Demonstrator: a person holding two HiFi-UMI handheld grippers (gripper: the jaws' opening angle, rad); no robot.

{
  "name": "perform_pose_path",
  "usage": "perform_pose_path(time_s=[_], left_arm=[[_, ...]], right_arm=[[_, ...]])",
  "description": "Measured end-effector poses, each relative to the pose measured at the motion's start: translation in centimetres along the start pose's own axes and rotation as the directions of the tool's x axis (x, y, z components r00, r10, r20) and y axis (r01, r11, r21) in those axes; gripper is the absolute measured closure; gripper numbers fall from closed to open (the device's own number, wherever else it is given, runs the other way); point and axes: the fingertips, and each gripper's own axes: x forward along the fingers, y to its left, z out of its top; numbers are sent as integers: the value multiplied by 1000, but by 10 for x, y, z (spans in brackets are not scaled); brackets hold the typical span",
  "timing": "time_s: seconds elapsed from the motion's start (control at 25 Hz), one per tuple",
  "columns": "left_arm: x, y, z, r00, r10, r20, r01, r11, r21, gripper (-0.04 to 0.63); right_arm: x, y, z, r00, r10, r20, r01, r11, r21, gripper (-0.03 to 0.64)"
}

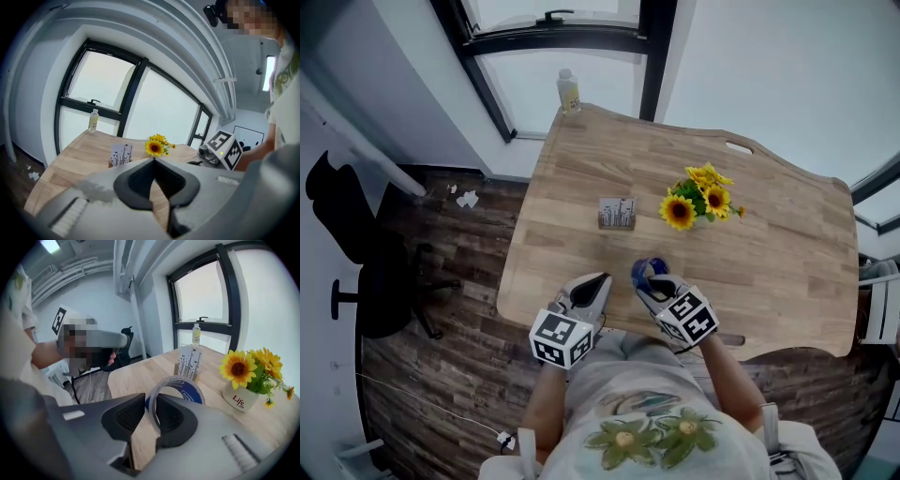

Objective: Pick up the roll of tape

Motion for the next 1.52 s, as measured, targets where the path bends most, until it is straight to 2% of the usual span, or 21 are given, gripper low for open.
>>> perform_pose_path(time_s=[0.2,0.56,0.76,1.0,1.52], left_arm=[[-2,-5,4,1000,3,10,-3,1000,4,591],[-3,-11,8,1000,1,25,-1,1000,13,591],[-1,-12,9,1000,1,27,-1,1000,18,591],[1,-13,9,1000,-3,27,3,1000,18,591],[3,-14,13,999,0,33,0,1000,20,591]], right_arm=[[-12,3,17,996,26,85,-31,998,56,540],[-28,11,34,982,45,182,-62,994,85,540],[-38,12,48,968,33,248,-48,997,56,541],[-51,17,65,943,57,327,-77,996,49,540],[-69,24,86,912,80,403,-85,996,-5,560]])
